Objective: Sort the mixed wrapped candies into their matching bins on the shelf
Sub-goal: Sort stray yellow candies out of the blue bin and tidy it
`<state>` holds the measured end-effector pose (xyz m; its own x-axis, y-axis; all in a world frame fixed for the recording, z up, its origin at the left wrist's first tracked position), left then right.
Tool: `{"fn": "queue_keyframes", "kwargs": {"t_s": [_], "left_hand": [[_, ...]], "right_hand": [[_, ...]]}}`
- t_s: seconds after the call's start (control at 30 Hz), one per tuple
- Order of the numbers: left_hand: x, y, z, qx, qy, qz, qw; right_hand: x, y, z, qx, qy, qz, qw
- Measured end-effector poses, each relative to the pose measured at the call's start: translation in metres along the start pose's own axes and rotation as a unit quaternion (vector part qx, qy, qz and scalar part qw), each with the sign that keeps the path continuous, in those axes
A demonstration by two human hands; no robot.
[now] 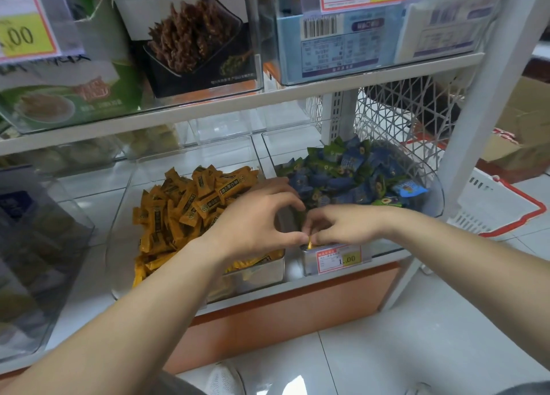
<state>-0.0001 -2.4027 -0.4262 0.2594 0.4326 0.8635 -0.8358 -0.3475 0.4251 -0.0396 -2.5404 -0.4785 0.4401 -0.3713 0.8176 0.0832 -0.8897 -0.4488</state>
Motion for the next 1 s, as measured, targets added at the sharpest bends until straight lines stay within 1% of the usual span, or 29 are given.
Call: {"fn": "queue_keyframes", "kwargs": {"t_s": [0.17,0.33,0.5,0.6,0.63,0.7,0.8,0.87,0.93,1.0], "left_hand": [[0.001,-0.001,-0.001,0.015,-0.017,-0.011,1.0],[0.002,0.0,-0.001,0.021,-0.024,-0.014,0.999],[0.001,-0.003,-0.002,0.021,-0.024,-0.019,0.999],[0.001,-0.004,-0.002,0.018,-0.022,-0.021,0.999],[0.001,-0.005,-0.002,0.017,-0.021,-0.019,0.999],[0.002,-0.005,-0.002,0.016,-0.018,-0.017,1.0],[0.003,-0.005,-0.001,0.014,-0.016,-0.019,1.0],[0.003,-0.004,0.0,0.015,-0.015,-0.024,0.999],[0.003,-0.002,0.0,0.018,-0.015,-0.025,0.999],[0.003,-0.002,0.0,0.023,-0.017,-0.023,0.999]], "right_hand": [[-0.016,-0.004,0.011,-0.076,-0.085,-0.08,0.99],[-0.019,-0.005,0.015,-0.077,-0.105,-0.092,0.987],[-0.027,-0.006,0.018,-0.054,-0.141,-0.043,0.988],[-0.014,-0.007,0.008,-0.032,-0.117,0.035,0.992],[-0.009,-0.006,0.003,-0.018,-0.117,0.044,0.992],[0.0,-0.003,-0.007,0.011,-0.106,0.045,0.993],[0.01,0.0,-0.016,0.048,-0.053,0.057,0.996],[0.01,0.001,-0.018,0.068,-0.034,0.064,0.995],[0.01,0.003,-0.019,0.071,-0.017,0.077,0.994],[0.014,0.007,-0.02,0.063,0.022,0.078,0.995]]}}
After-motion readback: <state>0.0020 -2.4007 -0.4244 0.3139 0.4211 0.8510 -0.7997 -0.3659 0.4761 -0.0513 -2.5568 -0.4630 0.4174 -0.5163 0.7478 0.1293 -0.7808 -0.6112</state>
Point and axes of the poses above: each hand's wrist, its own z-axis towards the middle knuckle, its own x-axis out of the back of the hand, y = z × x, the point moved 6 cm from there along z, towards the middle knuckle, and after that the axes turned 11 degrees about -z, right-handed, at the moved point
